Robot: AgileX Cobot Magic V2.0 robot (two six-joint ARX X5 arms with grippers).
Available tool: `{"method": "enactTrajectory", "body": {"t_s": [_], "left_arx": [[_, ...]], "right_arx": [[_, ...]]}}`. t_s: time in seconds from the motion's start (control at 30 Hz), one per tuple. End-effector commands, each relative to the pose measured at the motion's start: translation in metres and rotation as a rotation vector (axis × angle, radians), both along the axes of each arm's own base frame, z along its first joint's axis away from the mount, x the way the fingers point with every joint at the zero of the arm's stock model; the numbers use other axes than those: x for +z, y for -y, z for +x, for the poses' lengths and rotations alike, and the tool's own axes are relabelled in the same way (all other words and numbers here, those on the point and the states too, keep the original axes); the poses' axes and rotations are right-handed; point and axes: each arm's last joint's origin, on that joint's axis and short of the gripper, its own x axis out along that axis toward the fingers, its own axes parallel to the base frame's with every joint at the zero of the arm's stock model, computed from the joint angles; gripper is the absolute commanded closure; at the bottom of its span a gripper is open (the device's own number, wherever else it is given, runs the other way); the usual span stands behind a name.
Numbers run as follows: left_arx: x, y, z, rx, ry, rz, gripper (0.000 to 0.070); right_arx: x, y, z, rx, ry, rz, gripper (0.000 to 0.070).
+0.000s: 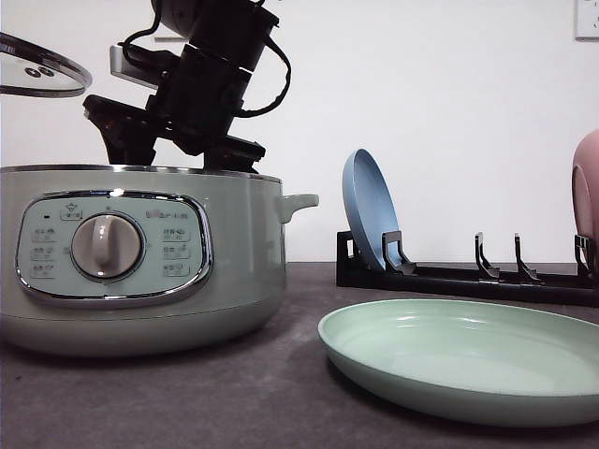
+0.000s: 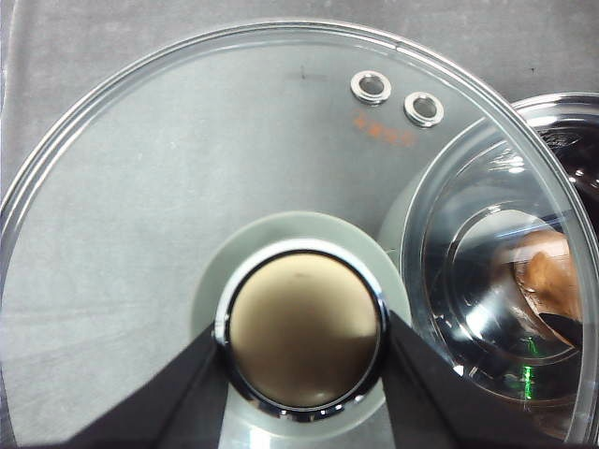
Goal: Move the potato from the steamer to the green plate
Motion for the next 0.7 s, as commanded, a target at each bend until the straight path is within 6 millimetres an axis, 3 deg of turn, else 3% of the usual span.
{"method": "enactTrajectory", "body": {"t_s": [0.0,0.27,0.33,0.47,0.67], "left_arx": [[0.0114,-0.0004,-0.0015,0.005,0.070,0.000,0.0700],[0.0114,-0.0004,-0.0015,0.005,0.071,0.000,0.0700],[0.0114,-0.0004,-0.0015,0.005,0.071,0.000,0.0700],[0.0115,-0.0004,-0.0014,0.005,0.072,0.000,0.0700],[0.0116,-0.0004,-0.0013,0.005,0.073,0.000,0.0700]], "right_arx": [[-0.0119,-0.0097,0.0006,0.002,-0.018,-0.013,0.0212],[-0.0212,-0.0125,0.0006,0.002,-0.030,-0.036,0.0214],[-0.0212,-0.0126,0.0004,0.002,-0.030,-0.036,0.0284],[-0.0217,-0.0120,0.0000,0.003,-0.037,-0.042,0.0494],[-0.0126,-0.0102,-0.0005,0.003,-0.026,-0.020,0.0517]]}}
